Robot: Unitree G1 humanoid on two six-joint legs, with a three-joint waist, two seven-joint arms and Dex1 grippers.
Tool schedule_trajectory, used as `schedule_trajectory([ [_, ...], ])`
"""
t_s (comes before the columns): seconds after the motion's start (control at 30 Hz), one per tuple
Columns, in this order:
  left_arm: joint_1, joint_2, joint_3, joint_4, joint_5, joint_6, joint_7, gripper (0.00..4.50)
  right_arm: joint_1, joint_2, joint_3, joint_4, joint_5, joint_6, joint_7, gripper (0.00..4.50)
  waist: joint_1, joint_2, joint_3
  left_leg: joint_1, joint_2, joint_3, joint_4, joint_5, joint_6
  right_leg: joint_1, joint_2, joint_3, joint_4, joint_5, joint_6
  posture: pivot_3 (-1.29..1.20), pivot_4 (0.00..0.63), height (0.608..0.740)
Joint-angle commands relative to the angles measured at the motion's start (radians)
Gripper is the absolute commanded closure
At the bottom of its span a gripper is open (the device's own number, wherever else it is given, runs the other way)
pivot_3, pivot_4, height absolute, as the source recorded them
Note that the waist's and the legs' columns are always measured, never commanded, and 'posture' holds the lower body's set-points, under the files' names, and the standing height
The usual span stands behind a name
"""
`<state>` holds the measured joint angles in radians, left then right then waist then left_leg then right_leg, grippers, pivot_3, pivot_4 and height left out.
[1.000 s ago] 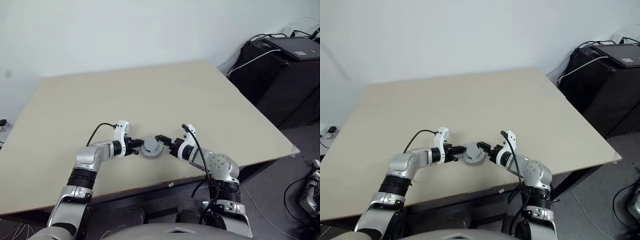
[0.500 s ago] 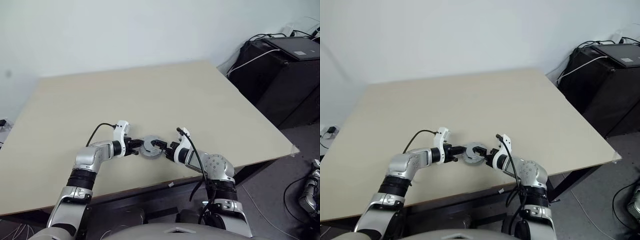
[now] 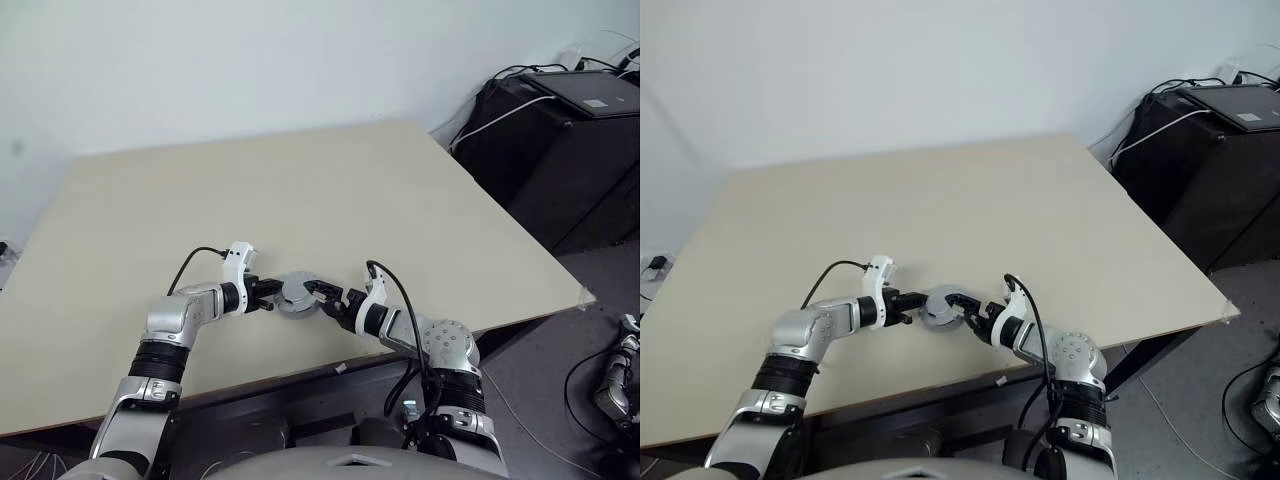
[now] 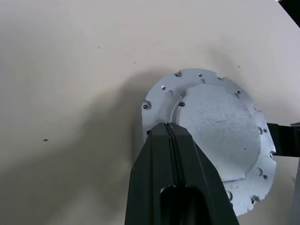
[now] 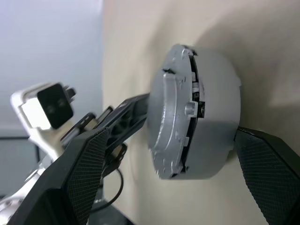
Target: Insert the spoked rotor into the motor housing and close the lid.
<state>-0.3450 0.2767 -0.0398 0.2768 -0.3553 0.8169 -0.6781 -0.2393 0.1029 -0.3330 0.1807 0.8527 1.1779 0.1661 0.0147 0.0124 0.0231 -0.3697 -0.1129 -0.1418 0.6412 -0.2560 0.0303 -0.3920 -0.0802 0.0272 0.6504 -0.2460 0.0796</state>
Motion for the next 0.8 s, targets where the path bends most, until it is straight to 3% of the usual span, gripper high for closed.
schedule_trajectory([
  [0.03, 0.012, -0.014, -0.037, -0.003, 0.004, 0.021, -0.007, 4.50, 0.004, 0.128, 0.009, 0.000, 0.023, -0.052, -0.035, 0.02, 0.000, 0.000, 0.000, 0.000, 0.000, 0.000, 0.000, 0.000, 0.000, 0.000, 0.000, 0.000, -0.001, 0.001, 0.000, 0.00, 0.000, 0.740],
  [0.23, 0.013, -0.012, -0.038, -0.006, 0.006, 0.023, -0.006, 4.50, -0.008, 0.152, 0.010, 0.034, 0.034, -0.091, -0.119, 0.02, 0.000, 0.000, 0.000, 0.000, 0.000, 0.000, -0.001, 0.000, 0.000, 0.000, 0.000, 0.000, -0.002, 0.001, 0.000, 0.00, 0.000, 0.740],
  [0.53, 0.014, -0.012, -0.039, -0.010, 0.007, 0.024, -0.003, 4.50, 0.022, 0.110, 0.129, -0.039, 0.128, 0.111, 0.016, 0.02, -0.010, 0.000, 0.000, 0.000, 0.001, 0.000, -0.003, 0.001, 0.002, 0.000, 0.000, 0.000, -0.003, 0.001, 0.000, 0.00, 0.000, 0.740],
  [0.8, 0.022, -0.011, -0.033, -0.019, 0.006, 0.026, 0.000, 4.50, -0.004, 0.153, 0.056, 0.014, 0.076, -0.047, -0.067, 0.02, -0.018, 0.001, -0.001, 0.000, 0.001, 0.000, -0.007, 0.001, 0.001, 0.000, 0.000, 0.000, -0.006, 0.001, 0.000, 0.00, 0.000, 0.740],
])
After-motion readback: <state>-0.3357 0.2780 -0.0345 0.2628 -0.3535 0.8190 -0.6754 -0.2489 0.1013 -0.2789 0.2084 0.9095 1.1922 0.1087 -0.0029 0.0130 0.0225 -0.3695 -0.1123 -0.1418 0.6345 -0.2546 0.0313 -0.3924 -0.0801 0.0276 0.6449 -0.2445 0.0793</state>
